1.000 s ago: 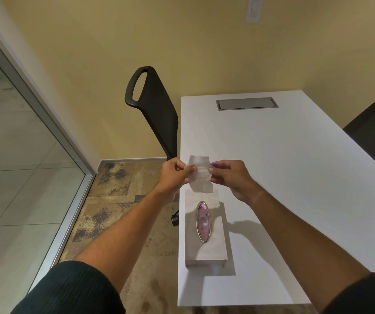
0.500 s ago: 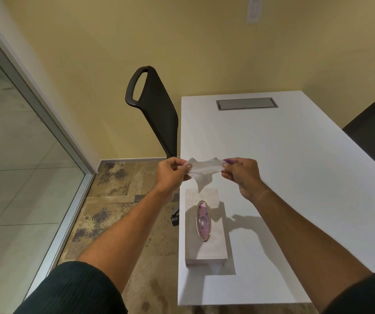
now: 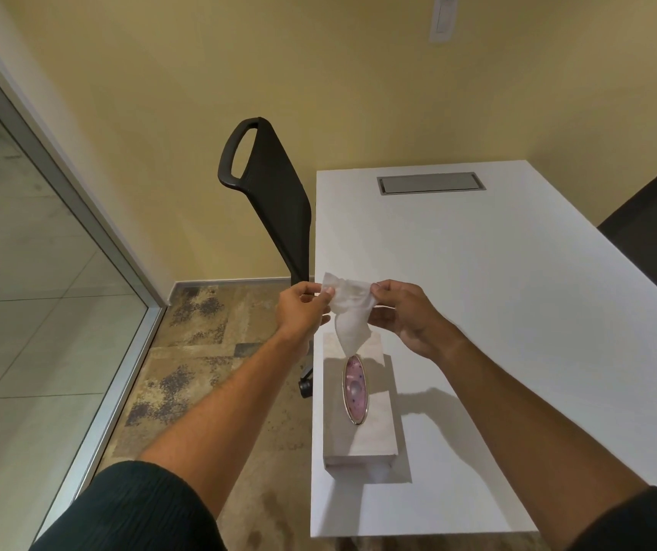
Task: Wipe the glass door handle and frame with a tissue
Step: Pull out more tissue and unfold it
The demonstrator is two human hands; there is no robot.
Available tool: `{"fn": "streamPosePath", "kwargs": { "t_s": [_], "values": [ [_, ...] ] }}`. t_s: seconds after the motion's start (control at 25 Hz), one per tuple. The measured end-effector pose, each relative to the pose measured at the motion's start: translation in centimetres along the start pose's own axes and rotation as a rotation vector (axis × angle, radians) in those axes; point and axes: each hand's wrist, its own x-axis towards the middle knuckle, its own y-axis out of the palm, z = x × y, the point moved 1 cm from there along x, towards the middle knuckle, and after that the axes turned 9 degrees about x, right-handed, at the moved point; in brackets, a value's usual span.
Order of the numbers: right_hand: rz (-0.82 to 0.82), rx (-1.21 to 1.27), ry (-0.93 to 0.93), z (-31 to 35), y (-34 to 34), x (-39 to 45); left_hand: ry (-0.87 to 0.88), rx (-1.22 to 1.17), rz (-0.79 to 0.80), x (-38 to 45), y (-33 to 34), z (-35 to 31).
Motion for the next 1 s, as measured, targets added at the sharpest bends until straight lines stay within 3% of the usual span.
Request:
{"fn": "streamPosePath", "kwargs": {
  "t_s": [0.12,0.36,0.56,1.0],
  "values": [
    [0.016,0.017,-0.008,0.1,0.2,0.1,-0.034,-0.066,0.009,-0.5,0.6,-0.1],
    [0.012,0.001,-0.005,0.5,0.3,0.0,-0.025,-0.006,0.231,-1.0,1.2,-0.4],
    [0.014,-0.009,-0.002,0.2,-0.1,0.2,-0.046,-0.059,0.243,-0.8,1.3,-0.5],
    [-0.29,0.019,-0.108,0.6,-3.5,0.4,-0.088,-0.104,0.015,0.1,-0.9,-0.5]
  ]
}}
